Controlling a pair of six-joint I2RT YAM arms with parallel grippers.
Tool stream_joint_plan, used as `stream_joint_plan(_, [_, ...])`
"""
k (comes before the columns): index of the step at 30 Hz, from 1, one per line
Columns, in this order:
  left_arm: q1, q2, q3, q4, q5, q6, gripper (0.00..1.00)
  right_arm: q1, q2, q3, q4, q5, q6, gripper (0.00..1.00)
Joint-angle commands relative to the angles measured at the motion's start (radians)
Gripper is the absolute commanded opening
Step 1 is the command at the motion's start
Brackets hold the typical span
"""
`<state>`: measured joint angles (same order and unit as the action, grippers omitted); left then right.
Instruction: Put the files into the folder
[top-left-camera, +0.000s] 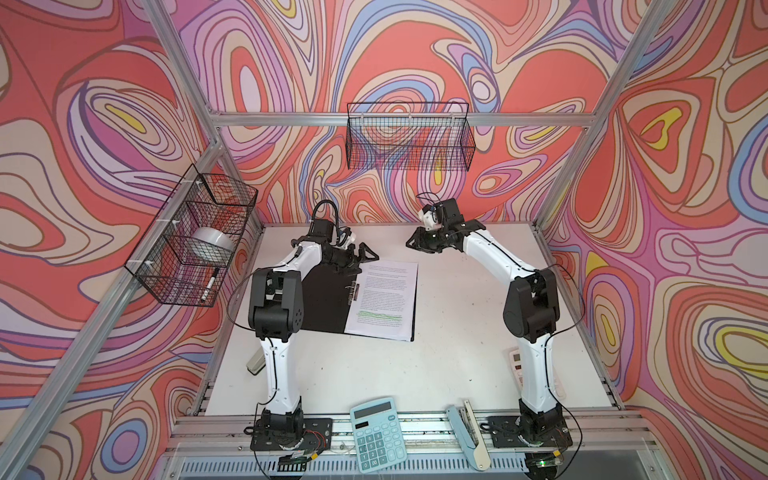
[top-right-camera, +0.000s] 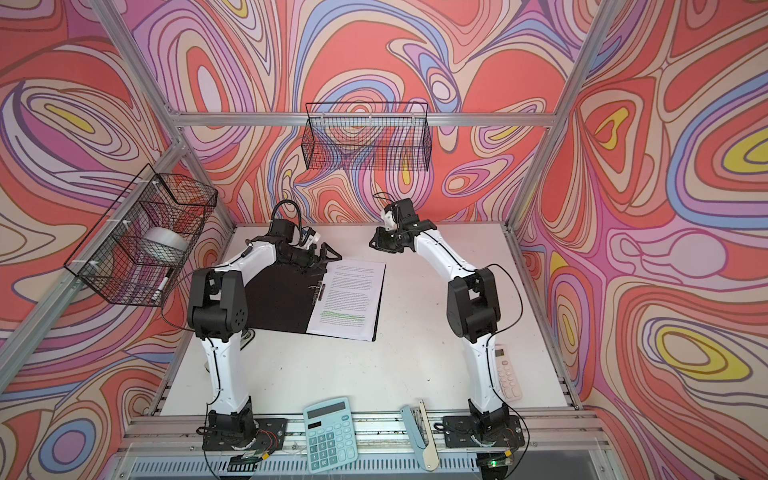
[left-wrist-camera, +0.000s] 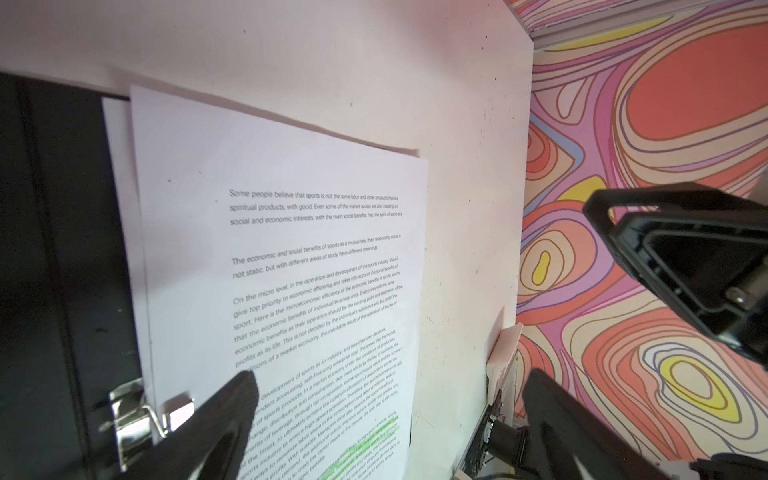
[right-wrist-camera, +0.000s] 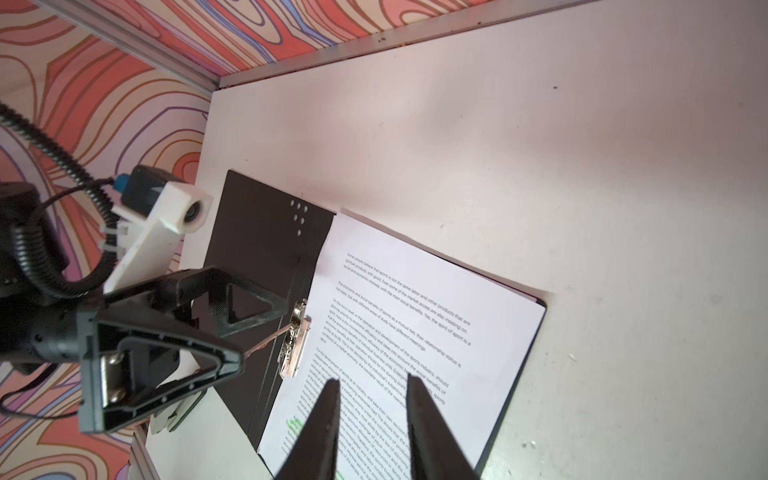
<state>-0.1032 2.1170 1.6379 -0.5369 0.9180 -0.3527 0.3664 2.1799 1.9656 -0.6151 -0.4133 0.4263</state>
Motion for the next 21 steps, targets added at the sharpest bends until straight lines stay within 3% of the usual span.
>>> stream_joint_plan(1, [0.000,-0.077,-0.038,-0.084,0.047,0.103,1.00,0.000,-0.055,-0.094,-0.013,0.065,0.057,0.30])
stream_joint_plan(4, [0.008,-0.129,-0.053,-0.150,-0.040,0.143,1.00,0.002,-0.101,-0.213,0.029,0.064,0.127,0.31])
stream_joint_plan(10, [0.114,-0.341,-0.205,-0.121,-0.449,-0.055,1.00,0.009,-0.189,-0.501,0.249,-0.032,0.302,0.31])
stream_joint_plan(14, [0.140,-0.387,-0.256,-0.150,-0.416,-0.091,1.00,0.011,-0.181,-0.540,0.224,-0.031,0.329,0.32])
stream_joint_plan(21, [0.140,-0.386,-0.394,-0.055,-0.294,-0.146,1.00,0.010,-0.125,-0.527,0.212,-0.032,0.330,0.33])
